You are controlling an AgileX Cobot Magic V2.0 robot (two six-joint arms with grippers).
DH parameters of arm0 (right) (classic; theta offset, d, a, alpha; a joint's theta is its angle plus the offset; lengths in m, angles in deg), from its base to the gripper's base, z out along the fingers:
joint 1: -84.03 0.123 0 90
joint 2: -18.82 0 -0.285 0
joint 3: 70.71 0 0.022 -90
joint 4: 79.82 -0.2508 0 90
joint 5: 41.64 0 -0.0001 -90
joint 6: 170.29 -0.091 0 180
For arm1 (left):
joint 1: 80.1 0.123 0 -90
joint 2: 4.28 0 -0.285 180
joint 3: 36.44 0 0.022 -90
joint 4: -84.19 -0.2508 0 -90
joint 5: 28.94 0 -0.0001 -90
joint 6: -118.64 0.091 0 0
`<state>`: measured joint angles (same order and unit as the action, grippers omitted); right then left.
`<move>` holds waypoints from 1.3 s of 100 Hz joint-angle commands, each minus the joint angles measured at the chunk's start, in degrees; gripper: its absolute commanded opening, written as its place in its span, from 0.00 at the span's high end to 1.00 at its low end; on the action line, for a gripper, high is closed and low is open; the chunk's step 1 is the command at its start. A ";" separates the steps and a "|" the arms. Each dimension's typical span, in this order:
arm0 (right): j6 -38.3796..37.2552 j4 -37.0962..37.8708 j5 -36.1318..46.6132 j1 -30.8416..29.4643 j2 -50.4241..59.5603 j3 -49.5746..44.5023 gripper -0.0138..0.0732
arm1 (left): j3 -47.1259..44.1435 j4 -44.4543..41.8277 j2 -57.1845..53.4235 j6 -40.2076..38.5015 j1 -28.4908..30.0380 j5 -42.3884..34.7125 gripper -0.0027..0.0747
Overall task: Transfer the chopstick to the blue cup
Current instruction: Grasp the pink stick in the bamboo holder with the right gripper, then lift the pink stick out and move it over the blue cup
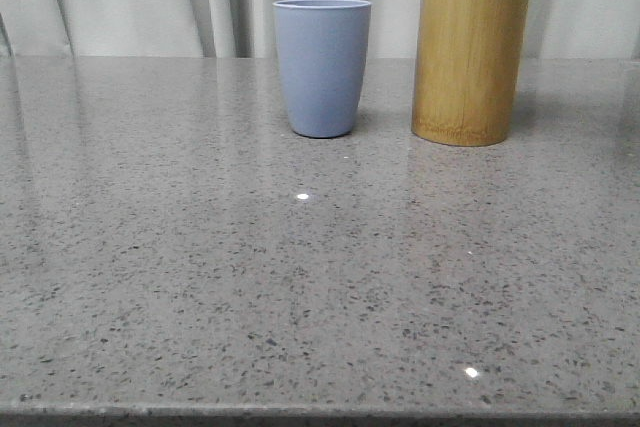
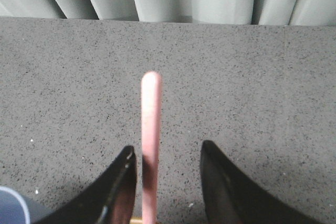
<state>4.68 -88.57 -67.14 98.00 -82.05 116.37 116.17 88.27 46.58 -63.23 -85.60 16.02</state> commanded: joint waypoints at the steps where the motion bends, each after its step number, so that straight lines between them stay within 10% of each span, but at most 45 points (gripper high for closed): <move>1: 0.61 -0.44 5.85 -0.09 1.78 2.23 0.48 | 1.50 0.23 -0.20 -0.48 0.22 -4.48 0.48; 32: 0.61 -1.42 7.59 -0.09 0.13 2.23 0.50 | 1.50 -0.64 -0.20 -0.48 0.22 -4.48 0.48; 75: 0.61 -1.42 8.72 -0.09 -0.22 2.23 0.91 | 1.50 -0.76 -0.20 -0.48 0.22 -4.48 0.48; 130: 0.61 -1.42 11.62 -0.09 7.01 2.80 0.92 | 1.50 -0.76 -0.20 -0.48 0.22 -4.20 0.48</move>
<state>4.68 -89.75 -61.54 98.03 -79.95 116.59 116.17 87.39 46.58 -63.23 -85.60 16.02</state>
